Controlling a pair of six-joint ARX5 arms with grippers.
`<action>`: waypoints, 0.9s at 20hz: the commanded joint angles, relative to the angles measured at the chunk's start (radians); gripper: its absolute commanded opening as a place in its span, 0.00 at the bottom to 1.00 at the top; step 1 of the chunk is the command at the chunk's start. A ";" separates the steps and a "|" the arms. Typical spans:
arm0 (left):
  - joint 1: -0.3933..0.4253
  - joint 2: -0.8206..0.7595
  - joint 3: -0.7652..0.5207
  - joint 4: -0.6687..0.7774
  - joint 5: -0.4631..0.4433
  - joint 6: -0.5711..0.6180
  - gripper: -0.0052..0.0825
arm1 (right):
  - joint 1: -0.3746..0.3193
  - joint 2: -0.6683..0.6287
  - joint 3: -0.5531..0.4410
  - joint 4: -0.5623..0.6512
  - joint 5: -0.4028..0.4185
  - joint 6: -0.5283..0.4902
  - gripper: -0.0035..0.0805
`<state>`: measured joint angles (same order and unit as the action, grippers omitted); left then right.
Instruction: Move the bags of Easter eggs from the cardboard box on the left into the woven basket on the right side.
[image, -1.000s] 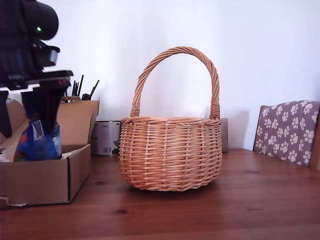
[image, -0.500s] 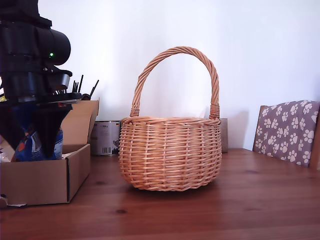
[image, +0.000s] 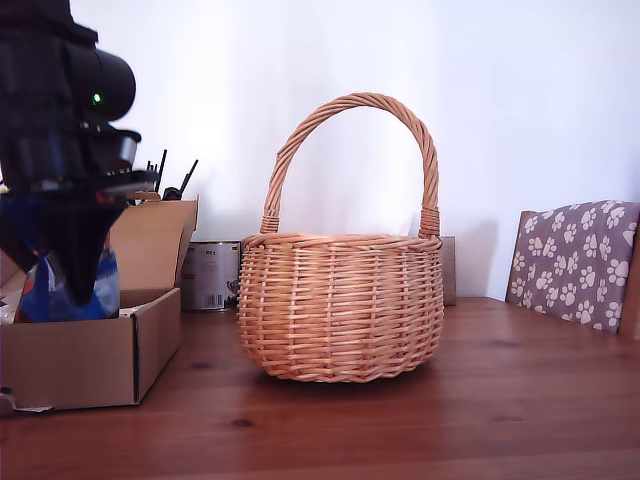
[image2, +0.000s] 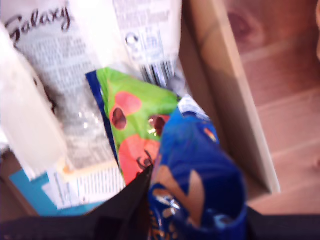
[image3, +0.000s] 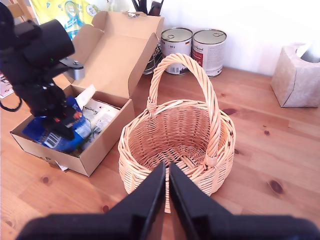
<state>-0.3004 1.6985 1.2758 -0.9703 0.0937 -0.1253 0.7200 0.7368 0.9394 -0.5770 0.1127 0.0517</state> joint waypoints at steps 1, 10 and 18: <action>0.003 -0.074 0.022 0.013 0.033 0.019 0.24 | 0.000 -0.002 0.000 -0.006 -0.002 0.000 0.03; 0.004 -0.296 0.022 0.114 0.216 0.111 0.24 | -0.001 -0.024 0.000 -0.029 0.049 0.000 0.03; -0.132 -0.322 0.022 0.383 0.453 0.087 0.24 | -0.001 -0.086 0.000 -0.072 0.090 0.000 0.03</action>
<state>-0.4271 1.3827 1.2976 -0.6193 0.5369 -0.0315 0.7200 0.6537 0.9394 -0.6533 0.1978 0.0517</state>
